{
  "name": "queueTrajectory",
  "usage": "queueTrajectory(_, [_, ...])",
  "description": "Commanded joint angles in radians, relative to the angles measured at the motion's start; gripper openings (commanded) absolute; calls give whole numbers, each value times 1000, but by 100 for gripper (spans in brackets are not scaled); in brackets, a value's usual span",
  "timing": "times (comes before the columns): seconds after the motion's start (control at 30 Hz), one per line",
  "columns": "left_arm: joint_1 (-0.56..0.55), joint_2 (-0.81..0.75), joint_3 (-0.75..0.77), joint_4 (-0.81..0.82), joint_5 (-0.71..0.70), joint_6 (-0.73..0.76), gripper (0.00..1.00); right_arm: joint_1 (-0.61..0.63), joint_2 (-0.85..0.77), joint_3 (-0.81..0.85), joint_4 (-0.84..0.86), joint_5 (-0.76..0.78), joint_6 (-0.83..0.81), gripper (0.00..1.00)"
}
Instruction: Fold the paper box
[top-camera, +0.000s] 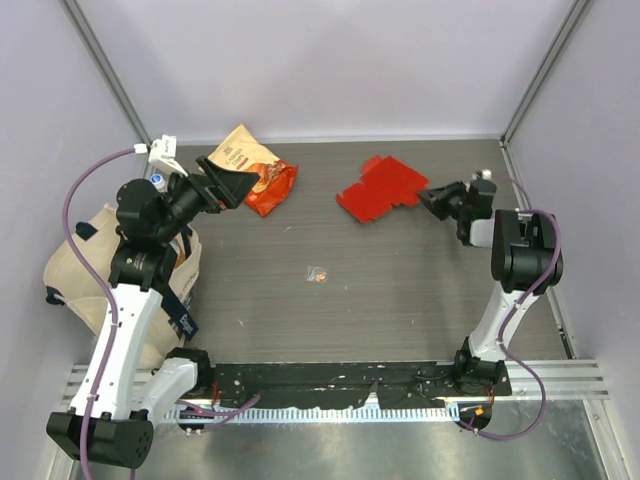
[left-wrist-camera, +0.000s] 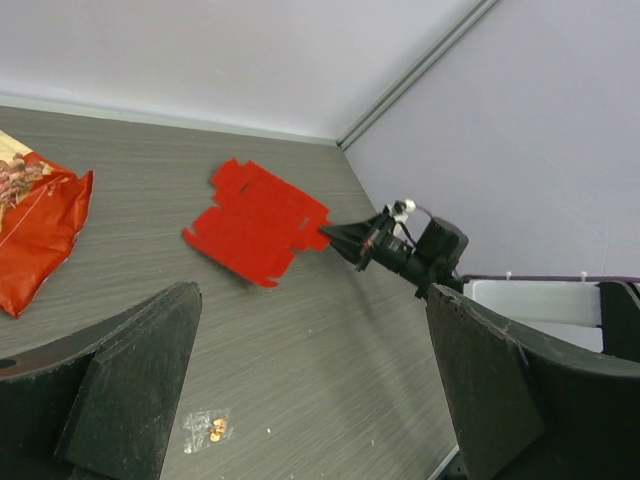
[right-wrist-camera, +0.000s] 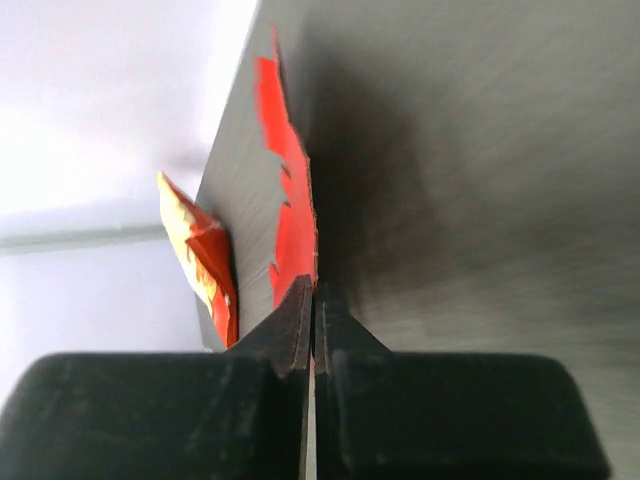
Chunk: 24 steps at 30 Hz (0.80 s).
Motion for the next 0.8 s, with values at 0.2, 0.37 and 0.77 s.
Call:
queueTrajectory(0.2, [4, 101, 24, -59, -37, -48, 100, 418, -404, 513, -901, 121, -709, 1])
queueTrajectory(0.37, [4, -20, -115, 31, -252, -98, 100, 469, -544, 532, -1005, -12, -800, 1])
queueTrajectory(0.77, [2, -28, -247, 482, 177, -238, 100, 469, -768, 414, -834, -347, -680, 1])
